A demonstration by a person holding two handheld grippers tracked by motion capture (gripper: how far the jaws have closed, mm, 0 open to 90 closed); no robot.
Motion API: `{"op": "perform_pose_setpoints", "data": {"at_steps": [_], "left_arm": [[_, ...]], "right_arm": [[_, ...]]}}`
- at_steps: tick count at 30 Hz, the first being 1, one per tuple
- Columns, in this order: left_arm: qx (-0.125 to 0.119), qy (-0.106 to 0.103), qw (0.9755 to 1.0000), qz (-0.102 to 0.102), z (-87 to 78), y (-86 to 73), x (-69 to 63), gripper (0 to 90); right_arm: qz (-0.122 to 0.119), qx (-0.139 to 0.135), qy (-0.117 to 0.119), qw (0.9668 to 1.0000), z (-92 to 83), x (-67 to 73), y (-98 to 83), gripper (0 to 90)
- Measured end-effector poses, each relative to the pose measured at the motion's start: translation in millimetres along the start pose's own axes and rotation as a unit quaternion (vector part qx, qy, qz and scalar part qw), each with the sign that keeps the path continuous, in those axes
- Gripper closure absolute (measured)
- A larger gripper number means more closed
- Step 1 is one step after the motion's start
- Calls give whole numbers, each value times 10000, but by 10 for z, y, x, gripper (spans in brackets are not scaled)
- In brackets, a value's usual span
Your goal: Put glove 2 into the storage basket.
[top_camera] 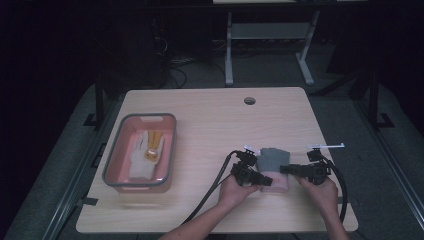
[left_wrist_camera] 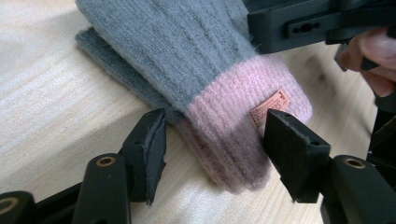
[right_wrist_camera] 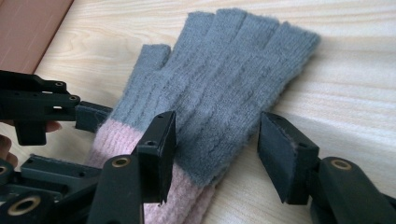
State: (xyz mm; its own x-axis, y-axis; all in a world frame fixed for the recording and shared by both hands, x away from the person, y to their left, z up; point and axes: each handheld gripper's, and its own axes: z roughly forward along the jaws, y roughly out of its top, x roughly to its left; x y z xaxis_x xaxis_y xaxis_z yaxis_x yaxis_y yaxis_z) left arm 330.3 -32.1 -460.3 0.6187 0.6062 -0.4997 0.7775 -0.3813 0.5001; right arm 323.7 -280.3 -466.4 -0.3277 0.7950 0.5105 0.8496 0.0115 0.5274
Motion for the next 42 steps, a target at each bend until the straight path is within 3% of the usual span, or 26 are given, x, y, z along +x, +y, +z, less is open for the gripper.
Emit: {"op": "perform_pose_setpoints", "data": {"at_steps": [9,22,29,42], "left_arm": [[-36,-180,9996,-235,15,-4,34,464],[-218,-367,9975,-565,41,-13,101,516],[-248,-453,9964,-665,53,-7,113,541],[-349,-565,9958,-634,43,-1,137,624]], "right_arm": [[222,-155,191,9994,37,-38,-57,525],[452,-332,188,9982,78,10,-125,629],[510,-360,226,9978,78,11,-129,689],[541,-443,237,9973,34,35,-153,763]]}}
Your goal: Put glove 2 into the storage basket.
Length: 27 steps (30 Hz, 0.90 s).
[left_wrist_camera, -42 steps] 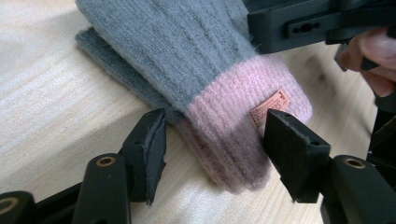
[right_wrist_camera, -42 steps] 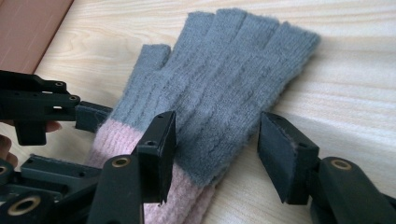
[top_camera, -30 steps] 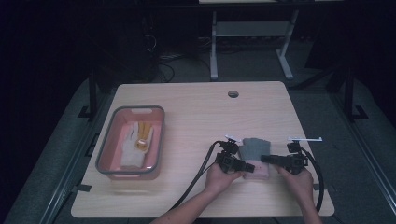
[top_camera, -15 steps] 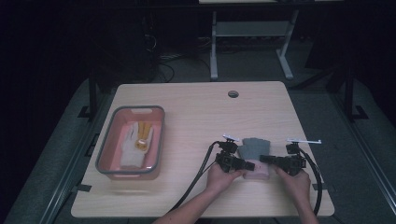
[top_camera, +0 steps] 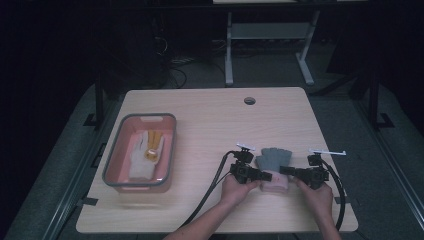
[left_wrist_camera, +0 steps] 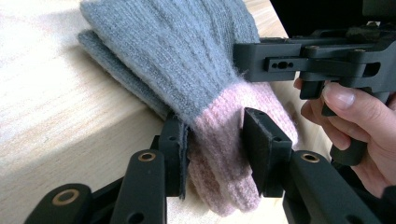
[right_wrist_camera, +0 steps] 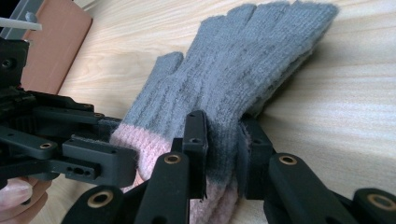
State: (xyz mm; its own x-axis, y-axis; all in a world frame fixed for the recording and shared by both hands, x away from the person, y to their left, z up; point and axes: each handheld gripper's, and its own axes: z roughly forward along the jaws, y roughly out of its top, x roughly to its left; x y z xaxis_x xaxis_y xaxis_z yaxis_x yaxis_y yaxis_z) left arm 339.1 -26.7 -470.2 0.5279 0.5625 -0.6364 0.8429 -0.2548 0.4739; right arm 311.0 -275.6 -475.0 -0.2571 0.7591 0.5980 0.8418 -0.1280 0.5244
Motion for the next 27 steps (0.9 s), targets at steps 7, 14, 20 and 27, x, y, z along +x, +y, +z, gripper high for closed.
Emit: {"op": "perform_pose_setpoints", "data": {"at_steps": [7,14,20,27], "left_arm": [[-41,-65,10000,43,-22,-1,9,642],[-26,-75,9999,97,-39,0,9,659],[-52,-110,9999,114,-86,-5,7,661],[-82,-157,9998,128,-160,6,13,665]], "right_arm": [[74,-23,190,9998,-38,-18,0,771],[38,-98,273,9996,-70,7,1,774],[73,-147,350,9993,-81,34,-6,777],[14,-210,439,9988,-90,85,9,777]]}}
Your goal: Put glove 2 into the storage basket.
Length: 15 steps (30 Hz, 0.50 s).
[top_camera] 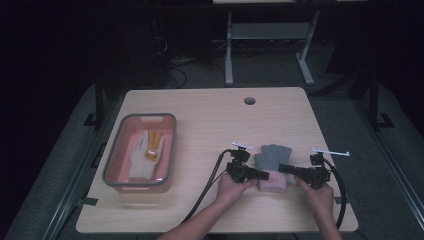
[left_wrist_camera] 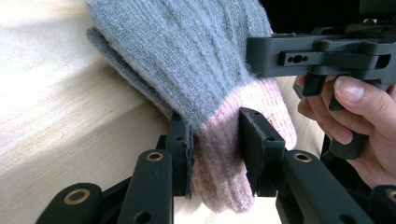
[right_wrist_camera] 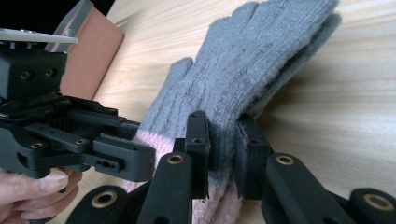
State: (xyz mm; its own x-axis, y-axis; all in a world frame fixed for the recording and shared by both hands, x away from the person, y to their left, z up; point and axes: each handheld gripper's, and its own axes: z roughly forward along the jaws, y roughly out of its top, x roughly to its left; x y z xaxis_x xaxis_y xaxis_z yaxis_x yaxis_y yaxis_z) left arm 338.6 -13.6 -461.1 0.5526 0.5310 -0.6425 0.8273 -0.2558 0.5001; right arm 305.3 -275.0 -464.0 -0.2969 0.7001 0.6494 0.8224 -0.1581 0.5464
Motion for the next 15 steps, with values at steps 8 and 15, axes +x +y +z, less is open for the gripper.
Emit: {"op": "perform_pose_setpoints", "data": {"at_steps": [8,15], "left_arm": [[-70,-29,10000,50,-140,12,1,667],[-123,-3,9998,127,-317,28,14,668]], "right_arm": [[-91,-77,136,9998,-7,133,51,778],[-180,-69,325,9993,47,257,106,778]]}}
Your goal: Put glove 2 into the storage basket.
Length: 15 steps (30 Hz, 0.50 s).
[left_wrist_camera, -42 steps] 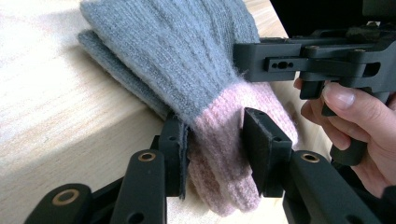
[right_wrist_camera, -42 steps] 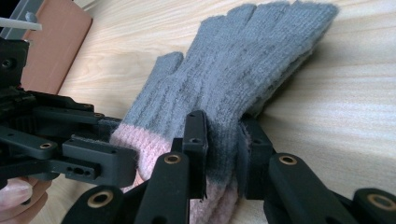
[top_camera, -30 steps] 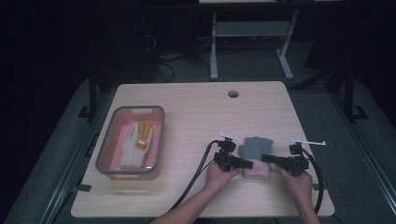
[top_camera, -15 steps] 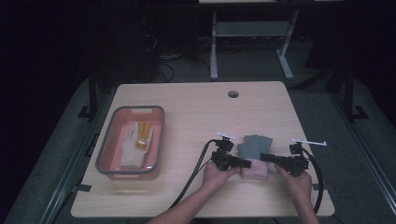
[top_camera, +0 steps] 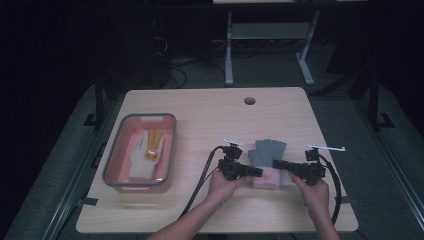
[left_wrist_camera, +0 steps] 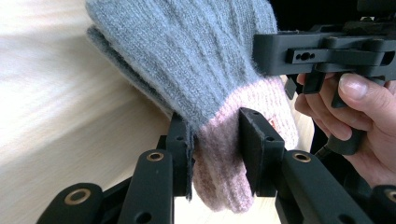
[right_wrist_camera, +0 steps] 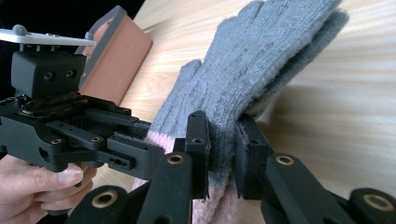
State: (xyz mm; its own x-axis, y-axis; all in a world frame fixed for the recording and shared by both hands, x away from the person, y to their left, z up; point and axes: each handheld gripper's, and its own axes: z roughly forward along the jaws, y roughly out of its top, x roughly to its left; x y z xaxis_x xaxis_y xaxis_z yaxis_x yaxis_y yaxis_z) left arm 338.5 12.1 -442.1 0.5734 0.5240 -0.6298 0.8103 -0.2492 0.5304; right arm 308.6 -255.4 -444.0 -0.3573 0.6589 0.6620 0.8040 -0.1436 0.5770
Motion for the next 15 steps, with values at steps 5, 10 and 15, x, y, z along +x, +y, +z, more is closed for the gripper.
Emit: {"op": "perform_pose_setpoints", "data": {"at_steps": [5,10,15], "left_arm": [[-65,14,10000,-30,-117,5,50,668],[-136,38,9999,-44,-216,3,94,668],[-218,25,9998,-15,-313,3,134,668]], "right_arm": [[-35,15,53,10000,73,77,46,779],[-61,57,91,9999,155,157,96,779],[-114,99,141,9998,228,252,159,779]]}}
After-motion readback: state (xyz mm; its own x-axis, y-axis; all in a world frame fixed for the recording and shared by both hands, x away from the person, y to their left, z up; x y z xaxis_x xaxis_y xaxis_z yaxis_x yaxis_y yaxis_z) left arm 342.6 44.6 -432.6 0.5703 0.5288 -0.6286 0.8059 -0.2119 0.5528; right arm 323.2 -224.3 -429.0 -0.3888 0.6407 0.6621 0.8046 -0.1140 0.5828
